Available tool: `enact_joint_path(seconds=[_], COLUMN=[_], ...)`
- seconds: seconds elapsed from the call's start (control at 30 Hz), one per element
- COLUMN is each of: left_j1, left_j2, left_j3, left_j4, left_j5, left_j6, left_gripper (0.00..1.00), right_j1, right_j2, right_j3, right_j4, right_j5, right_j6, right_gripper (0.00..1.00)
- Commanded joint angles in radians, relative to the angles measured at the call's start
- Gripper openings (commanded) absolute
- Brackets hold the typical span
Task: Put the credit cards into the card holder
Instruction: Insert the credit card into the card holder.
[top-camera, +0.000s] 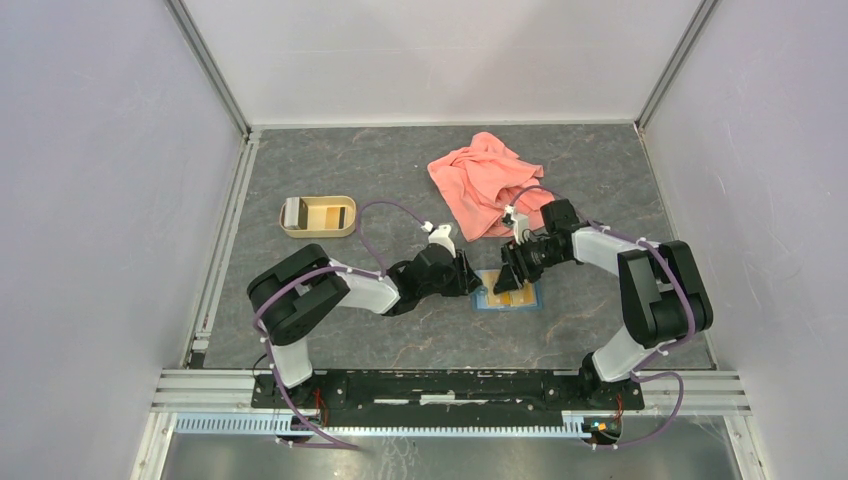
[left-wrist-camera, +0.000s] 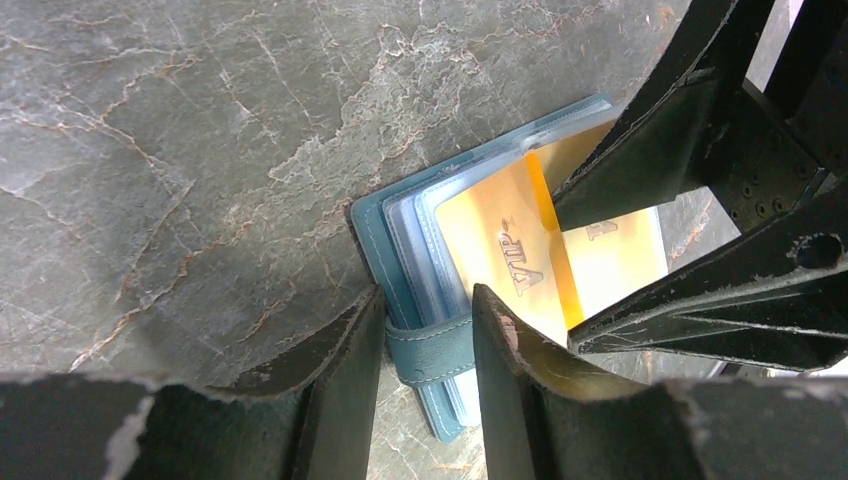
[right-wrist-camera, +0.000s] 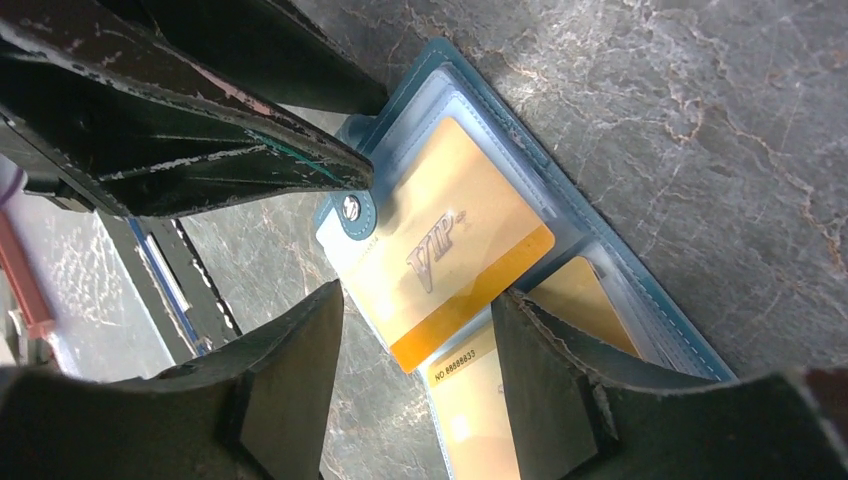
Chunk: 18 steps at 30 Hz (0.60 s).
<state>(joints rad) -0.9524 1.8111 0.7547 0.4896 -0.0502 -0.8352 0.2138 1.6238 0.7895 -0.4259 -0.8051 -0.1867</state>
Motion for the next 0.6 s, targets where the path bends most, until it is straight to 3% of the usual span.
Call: enact_joint_path(seconds=[0.0,0.2,0.57], left_j1=[-0.012,-0.011,-0.011], left_j2=[0.011,-0.012,-0.078], left_j3=[-0.047,-0.056,-0.099], left_j4=[-0.124,-0.121,-0.065], left_j5=[0.030,0.028,0.031], left_j6=[0.033,0.036,0.043], left_gripper=[0.46,0.46,0.46], right_j1=[0.017,0.019,0.021], right_j2=[-0.005,-0.054,-0.081], right_j3=[0.042,0.063,0.089], right_j4=[-0.076,-0.144,-0.193], right_j5=[0.066,0.106,0.123], right_j6=[-0.145,-0.324,-0.447], right_gripper=[0.65,0.72,0.75])
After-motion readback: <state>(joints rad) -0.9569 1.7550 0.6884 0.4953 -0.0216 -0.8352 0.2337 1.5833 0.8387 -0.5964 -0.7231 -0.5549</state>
